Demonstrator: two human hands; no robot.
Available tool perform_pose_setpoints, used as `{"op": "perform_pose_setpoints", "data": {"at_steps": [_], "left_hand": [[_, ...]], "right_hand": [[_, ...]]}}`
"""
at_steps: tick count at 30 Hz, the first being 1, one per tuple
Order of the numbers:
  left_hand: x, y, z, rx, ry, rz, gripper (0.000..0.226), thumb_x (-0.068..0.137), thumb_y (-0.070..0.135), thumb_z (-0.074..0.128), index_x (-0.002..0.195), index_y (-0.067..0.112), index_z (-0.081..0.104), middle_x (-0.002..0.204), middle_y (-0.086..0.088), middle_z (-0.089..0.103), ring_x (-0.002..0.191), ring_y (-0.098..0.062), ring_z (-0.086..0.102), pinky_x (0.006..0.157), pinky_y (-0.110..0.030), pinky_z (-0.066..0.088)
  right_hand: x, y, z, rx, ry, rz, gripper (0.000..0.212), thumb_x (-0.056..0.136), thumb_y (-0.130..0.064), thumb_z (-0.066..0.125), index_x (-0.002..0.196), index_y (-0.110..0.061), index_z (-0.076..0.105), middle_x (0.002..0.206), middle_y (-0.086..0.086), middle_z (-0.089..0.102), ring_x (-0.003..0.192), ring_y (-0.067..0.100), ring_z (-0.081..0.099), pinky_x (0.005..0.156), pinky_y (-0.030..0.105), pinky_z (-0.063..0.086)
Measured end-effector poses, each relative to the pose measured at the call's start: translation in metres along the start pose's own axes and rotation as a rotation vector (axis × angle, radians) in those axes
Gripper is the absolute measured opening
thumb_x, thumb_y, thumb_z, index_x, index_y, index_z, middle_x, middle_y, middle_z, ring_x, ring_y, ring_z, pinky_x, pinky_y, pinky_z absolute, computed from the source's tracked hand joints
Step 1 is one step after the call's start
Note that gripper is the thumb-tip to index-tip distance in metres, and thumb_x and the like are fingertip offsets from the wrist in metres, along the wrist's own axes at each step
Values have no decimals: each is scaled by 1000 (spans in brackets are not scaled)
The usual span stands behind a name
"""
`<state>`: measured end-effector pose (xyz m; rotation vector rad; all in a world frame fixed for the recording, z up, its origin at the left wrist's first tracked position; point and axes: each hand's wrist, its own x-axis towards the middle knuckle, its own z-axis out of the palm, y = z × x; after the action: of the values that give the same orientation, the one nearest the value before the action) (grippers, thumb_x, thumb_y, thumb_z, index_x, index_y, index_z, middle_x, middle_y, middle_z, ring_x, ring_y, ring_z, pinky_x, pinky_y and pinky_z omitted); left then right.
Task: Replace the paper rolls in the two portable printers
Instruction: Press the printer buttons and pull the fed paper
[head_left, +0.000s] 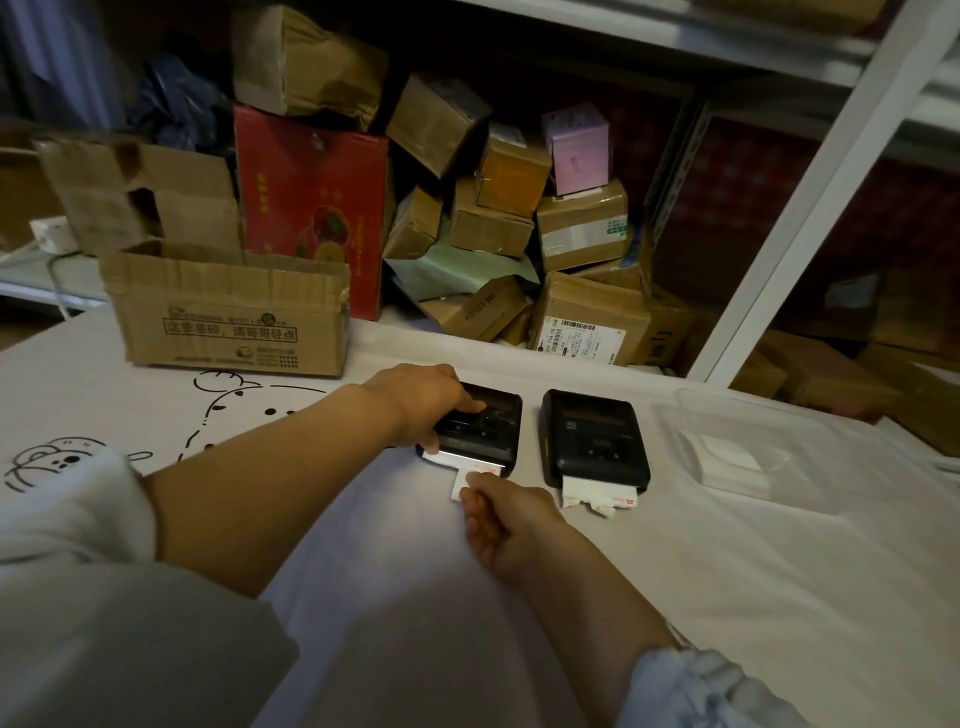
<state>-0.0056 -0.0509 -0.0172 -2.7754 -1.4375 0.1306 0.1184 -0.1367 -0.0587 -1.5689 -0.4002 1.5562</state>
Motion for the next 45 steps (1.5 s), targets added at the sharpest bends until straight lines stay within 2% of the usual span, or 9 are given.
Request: {"op": "perform_pose_setpoints", "data": {"at_steps": [7,15,21,30,33,38,41,43,45], "left_hand": [[-1,1,3,-19,17,-10,72,85,18,65,146,34,29,140,-4,41,124,-25,45,95,-32,43],[-3,1,5,-44,24,-10,72,85,17,64,146,34,28,141,-3,38,124,-26,45,96,-33,45],[-2,0,7,-75,15,-20,73,85,17,64,146,35,27,144,-4,36,125,-26,44,98,-34,45],[-3,1,9,-103,18,-20,73,85,14,64,146,33,28,144,-4,35,126,-26,44,99,-32,43],[-3,1,8,-90,18,-20,74,85,14,65,146,33,28,143,-4,36,125,-26,45,97,-32,43],[-2,0,10,-86,21,-24,74,84,14,66,146,33,28,143,-4,37,125,-27,45,97,-32,44],[-1,1,9,-80,28,-27,75,84,14,67,146,33,29,141,-5,39,124,-27,46,98,-33,45],[-1,2,9,-73,31,-30,75,83,13,67,146,32,29,141,-6,40,124,-27,46,98,-33,44],[-1,2,8,-74,34,-36,75,83,13,67,145,32,30,139,-6,41,123,-27,46,98,-33,43]], "right_hand": [[2,2,2,-68,20,-17,21,87,-23,70,95,-3,67,68,8,68,48,12,60,42,20,48],[7,0,9,-136,61,-33,14,89,-19,67,89,-5,69,59,3,58,46,10,49,37,16,39],[13,-2,14,-40,94,-3,22,88,-16,68,103,-1,69,60,4,60,44,10,48,35,12,39],[8,0,16,69,83,-1,20,90,-12,64,104,2,68,63,6,66,26,7,49,37,13,44],[4,2,21,122,109,-31,16,91,-10,62,100,3,65,57,6,67,26,7,50,36,13,43],[-3,6,27,248,127,-21,14,93,-10,59,81,-2,60,69,10,68,45,12,55,40,18,45],[-4,10,28,323,136,-4,13,93,-9,57,82,-2,59,73,11,69,32,8,51,36,16,43],[-4,10,25,368,117,19,11,92,-9,61,89,1,63,68,10,69,25,7,48,33,14,41],[-2,7,22,398,68,49,13,90,-11,63,88,1,63,50,7,65,24,7,48,31,12,40]]}}
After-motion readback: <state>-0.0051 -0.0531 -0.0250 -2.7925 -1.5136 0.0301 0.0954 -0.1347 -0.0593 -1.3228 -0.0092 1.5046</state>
